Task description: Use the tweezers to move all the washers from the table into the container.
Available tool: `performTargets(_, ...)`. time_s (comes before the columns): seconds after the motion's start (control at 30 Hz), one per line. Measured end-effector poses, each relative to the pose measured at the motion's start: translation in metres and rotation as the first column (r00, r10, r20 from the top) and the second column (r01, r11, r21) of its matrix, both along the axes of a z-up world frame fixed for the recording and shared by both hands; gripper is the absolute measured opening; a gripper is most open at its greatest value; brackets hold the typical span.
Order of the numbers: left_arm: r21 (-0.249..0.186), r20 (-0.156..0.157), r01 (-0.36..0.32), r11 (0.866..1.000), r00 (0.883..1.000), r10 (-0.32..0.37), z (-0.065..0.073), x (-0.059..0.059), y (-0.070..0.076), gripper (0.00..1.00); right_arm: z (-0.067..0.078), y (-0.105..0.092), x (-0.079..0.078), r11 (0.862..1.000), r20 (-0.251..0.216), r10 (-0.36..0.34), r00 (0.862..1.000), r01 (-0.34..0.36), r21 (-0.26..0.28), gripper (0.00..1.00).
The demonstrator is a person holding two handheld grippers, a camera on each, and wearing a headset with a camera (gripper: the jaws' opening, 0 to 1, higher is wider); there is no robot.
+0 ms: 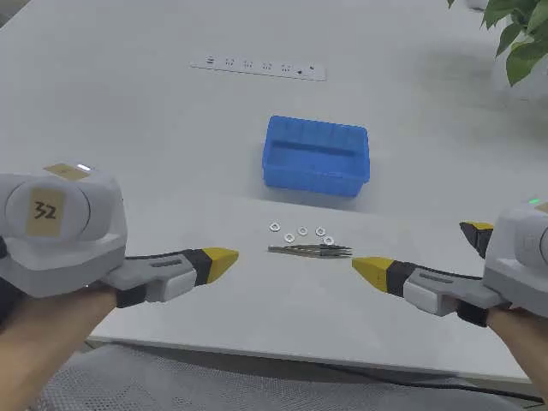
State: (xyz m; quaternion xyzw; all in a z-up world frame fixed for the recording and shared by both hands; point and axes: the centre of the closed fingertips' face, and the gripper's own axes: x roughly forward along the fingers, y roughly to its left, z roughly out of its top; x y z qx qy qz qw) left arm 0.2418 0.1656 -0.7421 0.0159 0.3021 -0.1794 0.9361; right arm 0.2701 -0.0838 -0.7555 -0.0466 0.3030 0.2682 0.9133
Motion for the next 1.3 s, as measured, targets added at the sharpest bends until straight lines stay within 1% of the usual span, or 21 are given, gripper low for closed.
performTargets(0.43, 0.006, -0.004, 0.008, 1.000, 1.000, -0.008, -0.0008, -0.0002, -0.0010, 0.99, -0.0016, 0.0001, -0.0001, 1.000, -0.005, 0.004, 1.000, -0.004, -0.004, 0.98)
performTargets(0.63, 0.019, -0.005, 0.010, 1.000, 1.000, -0.010, -0.0017, 0.0005, -0.0007, 0.99, -0.0029, 0.0004, -0.0005, 1.000, -0.008, 0.006, 1.000, -0.006, -0.004, 0.98)
performTargets(0.77, 0.014, -0.006, 0.011, 1.000, 1.000, -0.011, -0.0018, 0.0009, -0.0011, 0.99, -0.0038, 0.0000, -0.0002, 1.000, -0.010, 0.006, 1.000, -0.006, -0.007, 0.98)
performTargets(1.3, 0.020, -0.011, 0.019, 1.000, 1.000, -0.019, -0.0029, 0.0022, -0.0009, 0.99, -0.0058, 0.0017, 0.0013, 1.000, -0.017, 0.011, 1.000, -0.012, -0.010, 0.97)
